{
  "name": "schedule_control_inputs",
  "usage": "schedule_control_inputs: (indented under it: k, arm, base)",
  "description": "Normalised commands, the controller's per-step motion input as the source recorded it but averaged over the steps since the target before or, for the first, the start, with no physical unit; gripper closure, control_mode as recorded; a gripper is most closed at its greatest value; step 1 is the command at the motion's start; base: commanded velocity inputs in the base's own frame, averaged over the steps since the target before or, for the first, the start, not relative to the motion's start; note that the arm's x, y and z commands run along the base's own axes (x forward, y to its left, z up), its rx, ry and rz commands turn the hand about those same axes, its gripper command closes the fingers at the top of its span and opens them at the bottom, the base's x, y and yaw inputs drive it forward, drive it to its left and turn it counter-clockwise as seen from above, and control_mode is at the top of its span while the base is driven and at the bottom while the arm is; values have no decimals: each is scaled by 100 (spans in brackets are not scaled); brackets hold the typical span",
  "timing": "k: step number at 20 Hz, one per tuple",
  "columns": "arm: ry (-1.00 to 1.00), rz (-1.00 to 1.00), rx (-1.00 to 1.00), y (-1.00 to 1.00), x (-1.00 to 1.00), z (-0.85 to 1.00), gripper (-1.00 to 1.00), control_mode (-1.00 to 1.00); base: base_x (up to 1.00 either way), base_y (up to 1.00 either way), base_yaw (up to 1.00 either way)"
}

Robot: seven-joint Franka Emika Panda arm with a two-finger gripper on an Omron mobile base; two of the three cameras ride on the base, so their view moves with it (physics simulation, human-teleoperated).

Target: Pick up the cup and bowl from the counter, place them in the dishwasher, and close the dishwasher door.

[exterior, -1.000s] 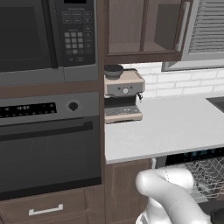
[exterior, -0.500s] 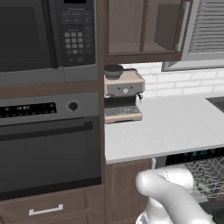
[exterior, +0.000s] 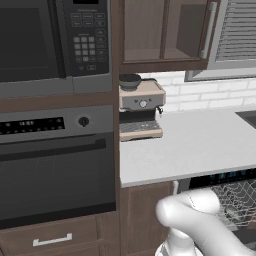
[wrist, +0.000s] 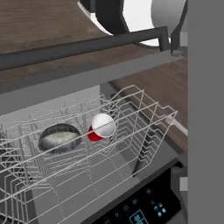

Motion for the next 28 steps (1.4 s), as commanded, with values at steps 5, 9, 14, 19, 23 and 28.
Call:
schedule_control_inputs:
  k: [5,9,14,19,23,28]
  arm:
    - [-5,0,1,3,0,-14,-100,-100]
    - [-10,0,0,3,0,-60,-100,-100]
    - [-7,0,0,0,-1,-74,-100,-100]
    - [-14,0,0,-11,-1,-34,-100,-100]
    - [-19,0,1,-39,0,-42,-100,-100]
    - [-19,0,10,-35,0,-19,-100,-100]
  base:
    - [0,0,0]
    - [0,0,0]
    - [0,0,0]
    - [0,0,0]
    - [0,0,0]
    - [0,0,0]
